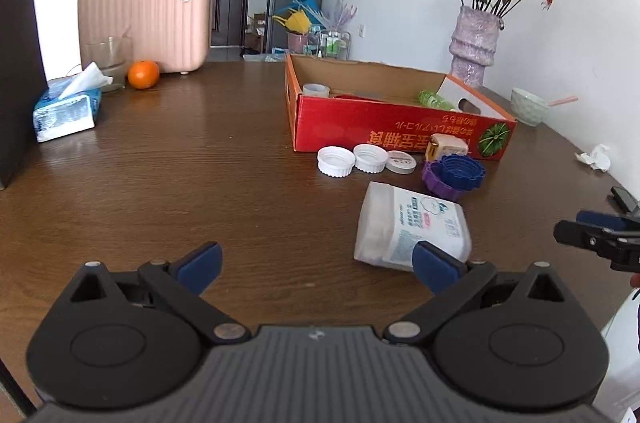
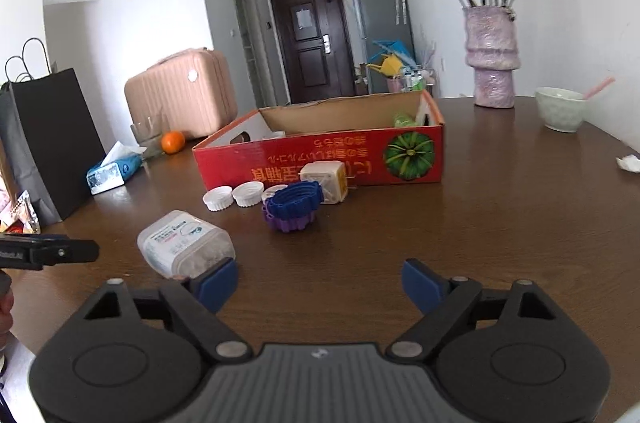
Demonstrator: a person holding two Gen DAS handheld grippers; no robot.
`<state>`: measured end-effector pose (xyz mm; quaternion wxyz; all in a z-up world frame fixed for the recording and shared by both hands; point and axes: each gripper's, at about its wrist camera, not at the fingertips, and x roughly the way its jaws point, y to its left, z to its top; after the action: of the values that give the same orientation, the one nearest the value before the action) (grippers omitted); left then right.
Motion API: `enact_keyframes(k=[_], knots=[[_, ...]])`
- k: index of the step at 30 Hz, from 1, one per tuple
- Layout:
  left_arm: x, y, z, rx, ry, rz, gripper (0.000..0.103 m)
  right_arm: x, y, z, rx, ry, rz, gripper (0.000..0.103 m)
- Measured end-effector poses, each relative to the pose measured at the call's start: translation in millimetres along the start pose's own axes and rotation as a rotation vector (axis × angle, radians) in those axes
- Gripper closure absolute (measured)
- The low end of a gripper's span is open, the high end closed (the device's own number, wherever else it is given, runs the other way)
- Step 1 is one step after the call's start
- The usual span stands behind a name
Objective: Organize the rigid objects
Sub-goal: 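Reach the right gripper to the blue cap and grasp it, then grasp the purple cap with the left gripper while the right holds the blue cap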
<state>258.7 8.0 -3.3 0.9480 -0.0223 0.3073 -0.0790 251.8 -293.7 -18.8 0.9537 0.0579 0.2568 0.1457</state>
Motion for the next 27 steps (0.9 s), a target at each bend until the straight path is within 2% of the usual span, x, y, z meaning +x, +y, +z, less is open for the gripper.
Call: enact_keyframes(k=[5, 10, 12, 13, 18, 21, 24, 27], knots=[[18.1, 2.0, 11.7, 0.009, 0.009, -0.006, 0.000, 48.5, 14.2, 25.7, -0.121, -0.005, 0.017, 0.018], [35.4, 1.3, 17.2, 0.018, 0.030, 0.022, 0.000, 105.3, 27.9, 41.4, -0.199, 0.054, 0.014, 0.029], [41.9, -2.6, 20.5, 0.012, 0.040, 0.020, 0.000, 115.8, 25.6, 42.0, -0.175, 0.049, 0.028, 0.048], [44.4, -5.8, 23.1, 0.013, 0.039, 0.008, 0.000, 117.2, 21.7, 42.3, -0.149, 0.048, 0.039, 0.052], [58.5, -37.1, 42.6, 0.047, 0.007, -0.084, 0.000, 93.7, -13.6, 41.7, -0.050, -0.011, 0.024, 0.052], [76.7, -72.3, 55.2, 0.089, 0.021, -0.133, 0.000, 73.0, -41.8, 37.4, 0.007, -0.037, -0.012, 0.052], [101.8, -111.8, 61.7, 0.119, 0.077, -0.093, 0.003, 54.4, -68.2, 27.4, 0.067, -0.040, -0.047, 0.052], [122.1, -137.0, 62.0, 0.127, 0.121, -0.074, 0.010, 37.2, -88.3, 13.3, 0.118, -0.059, -0.045, 0.052]])
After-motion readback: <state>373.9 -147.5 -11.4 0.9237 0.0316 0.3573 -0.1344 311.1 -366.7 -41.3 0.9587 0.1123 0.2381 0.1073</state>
